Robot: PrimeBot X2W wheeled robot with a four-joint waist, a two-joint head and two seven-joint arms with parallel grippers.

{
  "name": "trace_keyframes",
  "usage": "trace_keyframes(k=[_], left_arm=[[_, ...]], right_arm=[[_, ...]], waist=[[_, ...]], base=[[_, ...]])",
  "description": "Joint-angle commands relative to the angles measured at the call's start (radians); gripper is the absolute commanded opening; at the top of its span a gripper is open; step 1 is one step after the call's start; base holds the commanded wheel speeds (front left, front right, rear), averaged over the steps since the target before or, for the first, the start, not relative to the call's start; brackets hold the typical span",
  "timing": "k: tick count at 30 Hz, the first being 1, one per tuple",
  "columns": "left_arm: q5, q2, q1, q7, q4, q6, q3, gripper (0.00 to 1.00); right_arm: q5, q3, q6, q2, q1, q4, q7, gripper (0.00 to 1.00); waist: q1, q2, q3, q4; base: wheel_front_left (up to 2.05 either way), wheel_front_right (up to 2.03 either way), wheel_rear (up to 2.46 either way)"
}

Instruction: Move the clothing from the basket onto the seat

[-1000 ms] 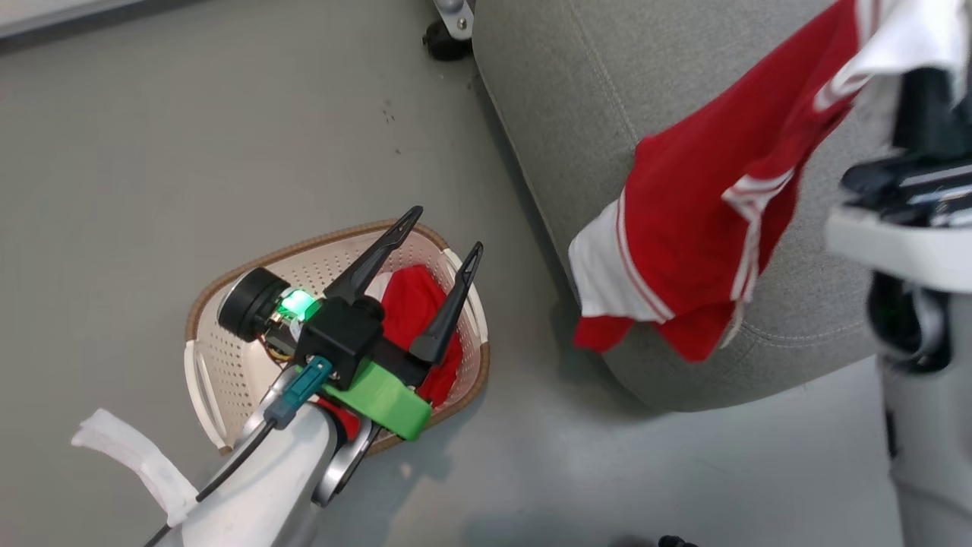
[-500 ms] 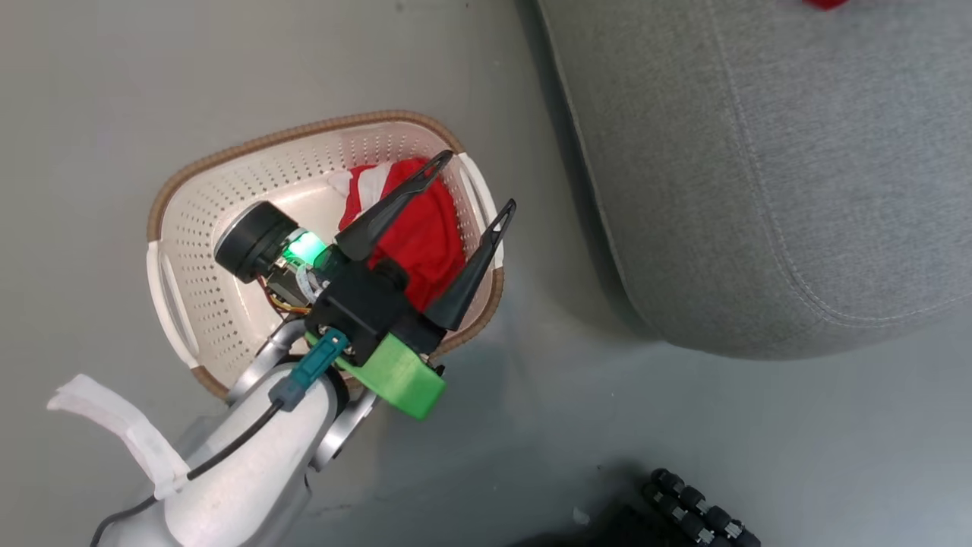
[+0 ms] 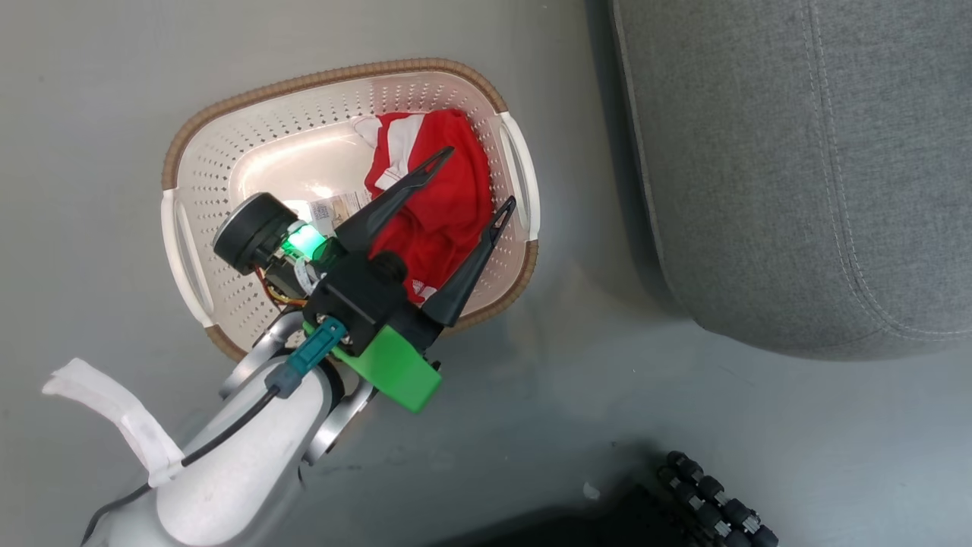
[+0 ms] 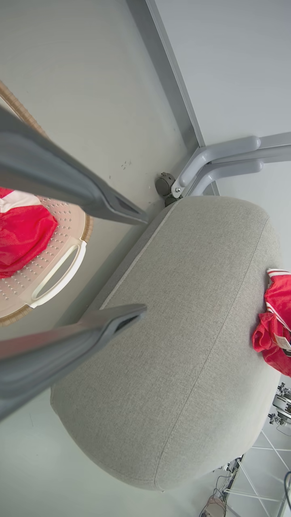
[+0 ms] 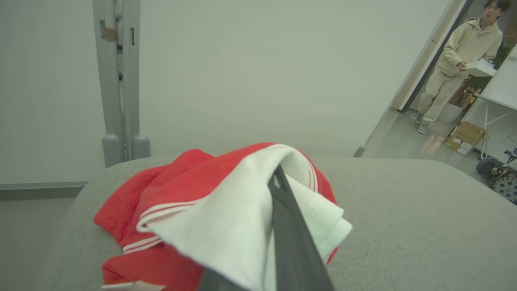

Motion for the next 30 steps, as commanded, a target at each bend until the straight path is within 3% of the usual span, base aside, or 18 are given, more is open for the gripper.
trace_keyframes(k=[1, 5, 6, 7, 8, 12, 15, 19, 24, 30], left_arm=[[-0.004, 0.017, 0.018, 0.0, 0.003, -0.005, -0.001, 1.0], [-0.009, 0.035, 0.034, -0.005, 0.009, 0.009, 0.007, 1.0], [-0.013, 0.035, 0.041, -0.009, 0.011, 0.014, 0.01, 1.0], [-0.015, 0.035, 0.046, -0.011, 0.014, 0.02, 0.013, 1.0], [-0.021, 0.032, 0.053, -0.019, 0.02, 0.024, 0.017, 1.0], [-0.039, 0.01, 0.083, -0.056, 0.055, 0.054, 0.029, 1.0], [-0.044, -0.007, 0.11, -0.075, 0.097, 0.108, 0.052, 1.0], [-0.062, -0.046, 0.144, -0.105, 0.15, 0.145, 0.069, 1.0], [-0.114, -0.101, 0.206, -0.134, 0.21, 0.174, 0.112, 1.0], [-0.124, -0.158, 0.302, -0.141, 0.246, 0.206, 0.184, 1.0]], right_arm=[[-0.005, -0.009, -0.001, 0.03, 0.054, 0.018, -0.003, 0.0], [-0.016, -0.043, -0.001, 0.096, 0.164, 0.034, -0.003, 0.0], [-0.021, -0.051, -0.001, 0.118, 0.197, 0.026, -0.003, 0.12], [-0.028, -0.055, -0.001, 0.13, 0.218, 0.022, -0.003, 0.49], [-0.038, -0.059, -0.001, 0.15, 0.253, 0.01, -0.003, 1.0], [-0.055, -0.085, -0.001, 0.196, 0.357, -0.027, -0.003, 1.0], [-0.079, -0.082, -0.001, 0.239, 0.439, -0.061, -0.003, 1.0], [-0.101, -0.035, -0.001, 0.3, 0.551, -0.084, -0.003, 1.0], [-0.062, 0.085, -0.001, 0.365, 0.652, -0.122, -0.003, 1.0], [-0.002, 0.253, -0.001, 0.392, 0.735, -0.174, -0.003, 1.0]], waist=[[-0.0001, 0.0, -0.018, -0.008], [-0.0001, 0.0, -0.064, -0.021], [-0.0001, 0.0, -0.08, -0.025], [-0.0001, 0.0, -0.091, -0.028], [-0.0001, 0.0, -0.114, -0.033], [-0.0001, 0.0, -0.198, -0.037], [-0.0001, 0.0, -0.262, -0.031], [-0.0001, 0.0, -0.351, 0.004], [-0.0001, 0.0, -0.463, 0.072], [-0.0001, 0.0, -0.588, 0.169]], base=[[0.0, 0.0, 0.0], [0.0, 0.0, 0.0], [0.0, 0.0, 0.0], [0.0, 0.0, 0.0], [0.0, 0.0, 0.0], [0.0, 0.0, 0.0], [0.0, 0.0, 0.0], [0.0, 0.0, 0.0], [0.0, 0.0, 0.0], [0.0, 0.0, 0.0]])
